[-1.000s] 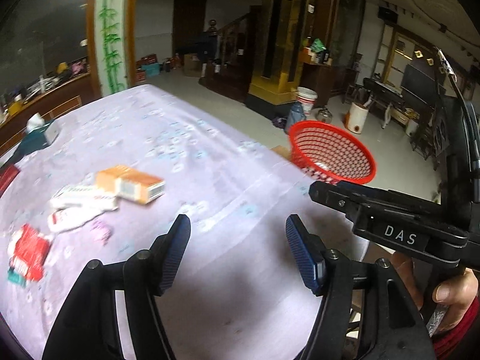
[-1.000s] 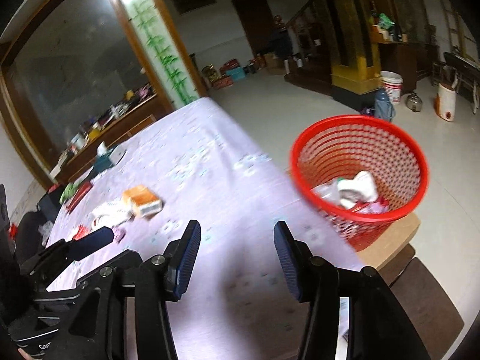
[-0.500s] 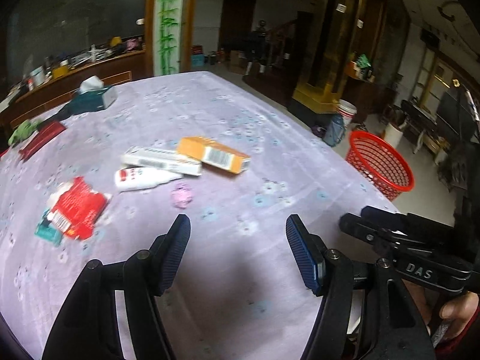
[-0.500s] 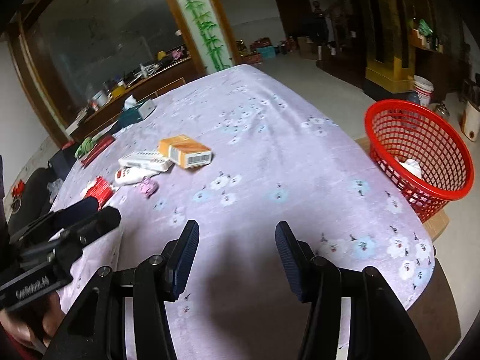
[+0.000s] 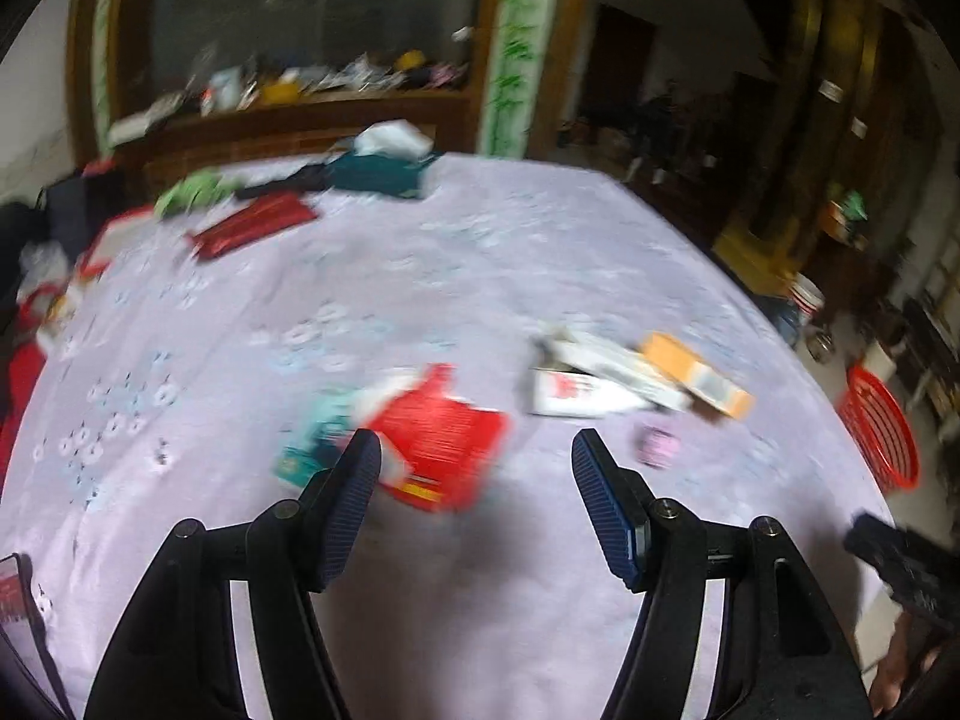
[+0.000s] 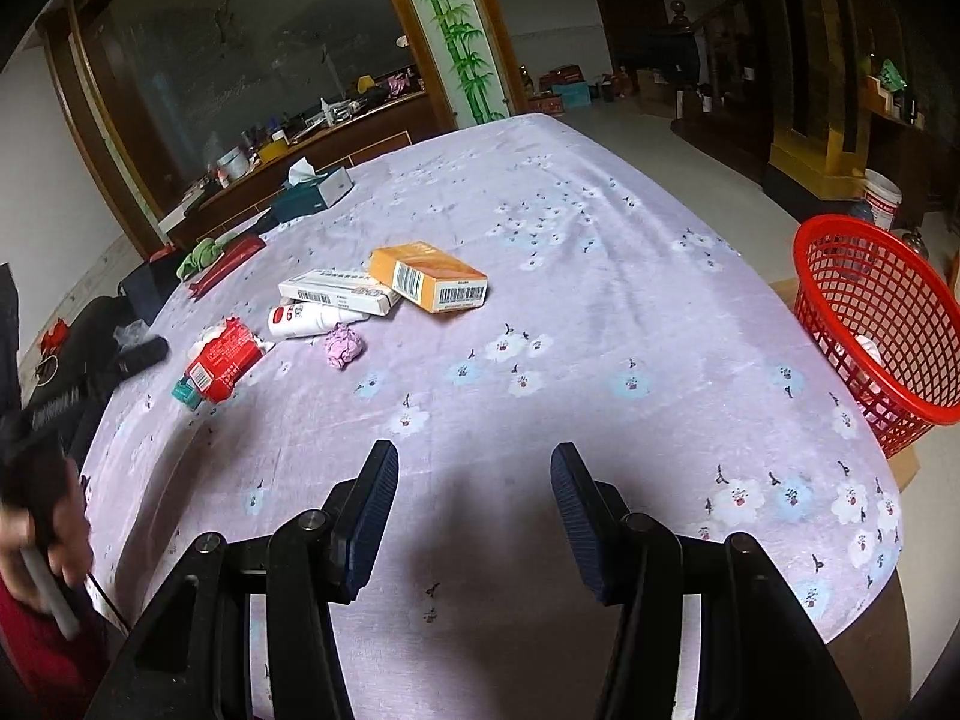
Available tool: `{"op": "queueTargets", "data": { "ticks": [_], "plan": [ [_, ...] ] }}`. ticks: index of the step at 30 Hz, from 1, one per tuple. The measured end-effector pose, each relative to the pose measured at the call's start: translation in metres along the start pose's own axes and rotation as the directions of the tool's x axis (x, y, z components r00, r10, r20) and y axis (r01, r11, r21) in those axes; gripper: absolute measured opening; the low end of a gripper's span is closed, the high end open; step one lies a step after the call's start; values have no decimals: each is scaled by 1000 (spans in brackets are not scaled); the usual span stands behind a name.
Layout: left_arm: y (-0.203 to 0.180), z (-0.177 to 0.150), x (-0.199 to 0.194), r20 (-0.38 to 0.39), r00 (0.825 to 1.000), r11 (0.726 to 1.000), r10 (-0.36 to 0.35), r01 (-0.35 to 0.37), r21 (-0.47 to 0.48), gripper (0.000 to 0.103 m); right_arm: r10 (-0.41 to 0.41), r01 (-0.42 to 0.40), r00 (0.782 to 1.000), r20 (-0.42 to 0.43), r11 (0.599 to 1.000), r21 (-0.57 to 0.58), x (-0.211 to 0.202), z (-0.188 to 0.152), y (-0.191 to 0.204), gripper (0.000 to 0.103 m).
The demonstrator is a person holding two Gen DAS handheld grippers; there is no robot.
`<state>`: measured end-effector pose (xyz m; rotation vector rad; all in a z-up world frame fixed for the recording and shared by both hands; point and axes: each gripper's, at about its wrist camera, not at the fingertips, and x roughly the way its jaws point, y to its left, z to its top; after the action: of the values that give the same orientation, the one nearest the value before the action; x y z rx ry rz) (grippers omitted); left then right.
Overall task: Collect trash
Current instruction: 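Grasp the red snack box with left tool while right tool grasps orange medicine box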
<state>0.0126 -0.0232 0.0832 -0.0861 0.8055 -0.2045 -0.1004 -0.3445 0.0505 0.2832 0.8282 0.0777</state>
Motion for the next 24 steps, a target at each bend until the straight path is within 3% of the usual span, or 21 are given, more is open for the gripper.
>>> {"op": "queueTargets", "data": {
  "ticks": [4,10,13,15,17,24],
  "plan": [
    [35,15,35,-86,996,997,-33,26,-75,65,11,-11,1000,-12,1000,6,4,-1,1,57],
    [37,22,74,-146,989,998,-39,30,-62,60,11,-11,1000,-14,1000,-11,5,-2,7,57],
    [32,19,88,-177,983,998,-51,43,-48,45,6,-6,1000,-16,1000,-10,5,-1,7,57],
    [28,15,93,-194,980,998,-50,43,-38,26,2,-2,1000,-18,1000,-8,6,1,6,57],
    [20,10,91,-199,978,998,-64,62,-12,15,5,-5,1000,-19,1000,-7,7,3,6,57],
    [-16,-10,72,-207,967,981,-151,172,86,11,21,-21,999,-26,1000,-10,11,15,9,57]
  ]
}}
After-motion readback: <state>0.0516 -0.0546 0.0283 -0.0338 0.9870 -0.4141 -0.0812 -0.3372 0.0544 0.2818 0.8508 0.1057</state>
